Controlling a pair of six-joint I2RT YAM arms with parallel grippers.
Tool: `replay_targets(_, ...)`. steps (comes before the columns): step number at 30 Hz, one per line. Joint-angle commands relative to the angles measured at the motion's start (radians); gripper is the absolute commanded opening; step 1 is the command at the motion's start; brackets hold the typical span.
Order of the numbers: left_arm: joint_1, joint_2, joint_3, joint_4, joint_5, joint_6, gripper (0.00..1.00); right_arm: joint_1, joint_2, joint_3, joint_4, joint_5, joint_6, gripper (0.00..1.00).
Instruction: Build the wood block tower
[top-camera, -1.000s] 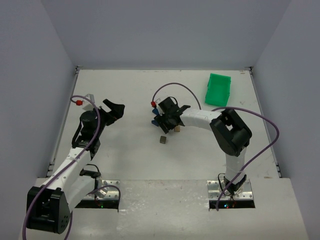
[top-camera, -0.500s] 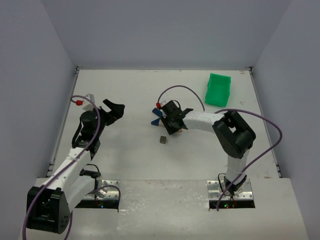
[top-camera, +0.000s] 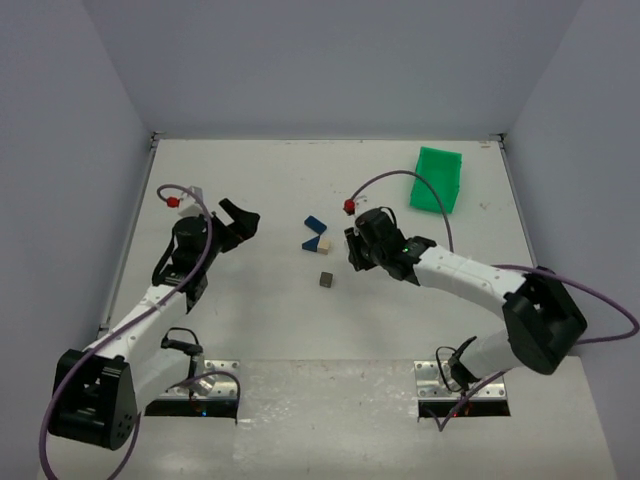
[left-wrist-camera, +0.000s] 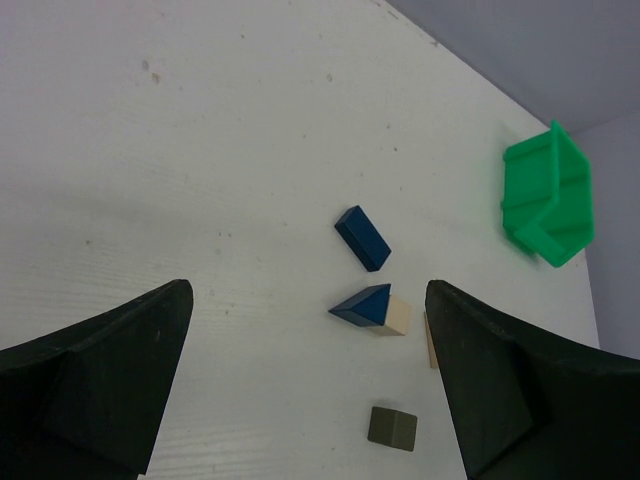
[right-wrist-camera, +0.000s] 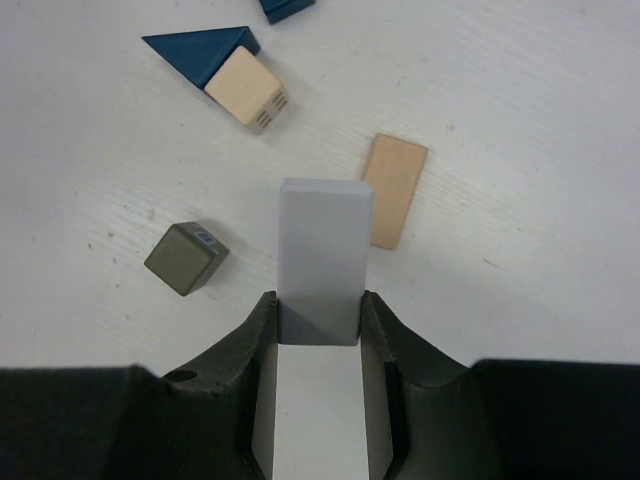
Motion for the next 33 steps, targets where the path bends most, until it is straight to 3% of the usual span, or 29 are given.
replay_targets(1, -0.09, 0.06, 0.09, -0.002, -0.086, 0.033, 1.0, 0.0, -0.118, -0.1, -0.019, 0.123, 0.147, 0.08)
replay_targets(7, -0.249, 0.255, 0.244, -0.083, -0.197, 0.048, 1.0, 0.0, -0.198, -0.235, -0.139, 0.253, 0.343, 0.07)
replay_targets(19, -0.465, 0.627, 0.515, -0.181, -0.365, 0.038, 1.0, 0.001, -0.231, -0.396, 0.007, 0.17, 0.383, 0.13)
replay_targets(24, -0.492, 0.719, 0.605, -0.218, -0.407, 0.023, 1.0, 0.001, -0.222, -0.397, -0.012, 0.2, 0.391, 0.24)
replay_targets(30, -0.497, 0.858, 0.722, -0.339, -0.468, -0.012, 1.0, 0.001, -0.237, -0.397, -0.022, 0.188, 0.385, 0.54)
replay_targets(33, -0.5, 0.889, 0.75, -0.346, -0.466, -0.02, 1.0, 0.001, -0.257, -0.404, -0.019, 0.181, 0.378, 0.63)
